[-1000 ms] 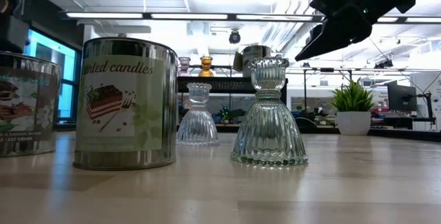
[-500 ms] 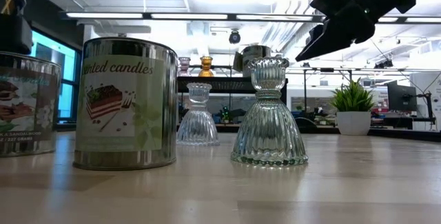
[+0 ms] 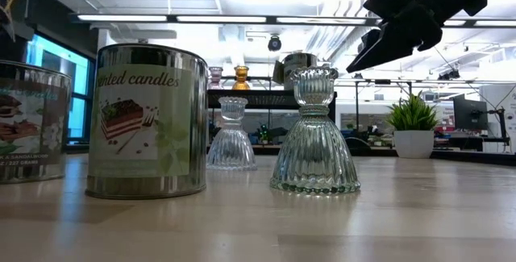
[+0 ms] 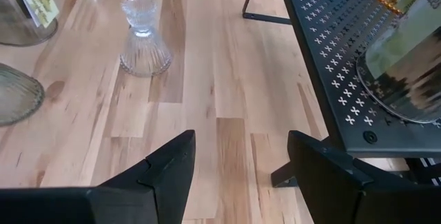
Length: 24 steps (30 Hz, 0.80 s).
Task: Pick & Place candle stick holders
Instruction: Put the brown scented candle on the shelf aligned with the other scented candles
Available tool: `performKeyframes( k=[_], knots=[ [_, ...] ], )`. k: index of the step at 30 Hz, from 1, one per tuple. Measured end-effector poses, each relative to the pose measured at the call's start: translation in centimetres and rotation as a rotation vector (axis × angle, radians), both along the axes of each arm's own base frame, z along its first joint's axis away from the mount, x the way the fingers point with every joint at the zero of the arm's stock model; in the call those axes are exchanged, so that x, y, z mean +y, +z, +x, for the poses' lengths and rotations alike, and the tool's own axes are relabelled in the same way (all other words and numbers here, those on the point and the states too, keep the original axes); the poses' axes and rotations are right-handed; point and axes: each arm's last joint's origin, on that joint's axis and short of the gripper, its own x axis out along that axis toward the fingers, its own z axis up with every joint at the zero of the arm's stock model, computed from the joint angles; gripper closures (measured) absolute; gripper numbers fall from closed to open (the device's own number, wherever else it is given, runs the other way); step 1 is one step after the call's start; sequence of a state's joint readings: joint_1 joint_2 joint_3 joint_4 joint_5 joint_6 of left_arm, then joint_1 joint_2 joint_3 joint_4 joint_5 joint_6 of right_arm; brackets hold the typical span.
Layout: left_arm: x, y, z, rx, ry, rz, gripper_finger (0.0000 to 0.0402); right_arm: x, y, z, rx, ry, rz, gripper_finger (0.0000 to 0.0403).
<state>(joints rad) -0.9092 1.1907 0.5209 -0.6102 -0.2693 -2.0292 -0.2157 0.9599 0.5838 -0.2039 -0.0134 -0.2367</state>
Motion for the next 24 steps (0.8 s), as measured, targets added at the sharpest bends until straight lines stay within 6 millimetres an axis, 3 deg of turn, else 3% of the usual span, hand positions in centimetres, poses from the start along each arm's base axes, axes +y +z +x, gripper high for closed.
performKeyframes(
  k=[8,20,24],
  knots=[
    [1.0,2.2,-0.6,-0.092,0.084,-0.110,0.0097,0.1,0.0,0.0,-0.002,0.021,0.007,0.0179],
    [3.5,4.2,-2.8,-0.026,0.182,-0.173,0.0097,0.1,0.0,0.0,0.000,0.015,0.021,0.0179],
    [3.7,5.8,-3.0,-0.015,0.195,-0.159,0.0097,0.1,-0.1,0.0,0.003,0.018,0.018,0.0179]
  ],
)
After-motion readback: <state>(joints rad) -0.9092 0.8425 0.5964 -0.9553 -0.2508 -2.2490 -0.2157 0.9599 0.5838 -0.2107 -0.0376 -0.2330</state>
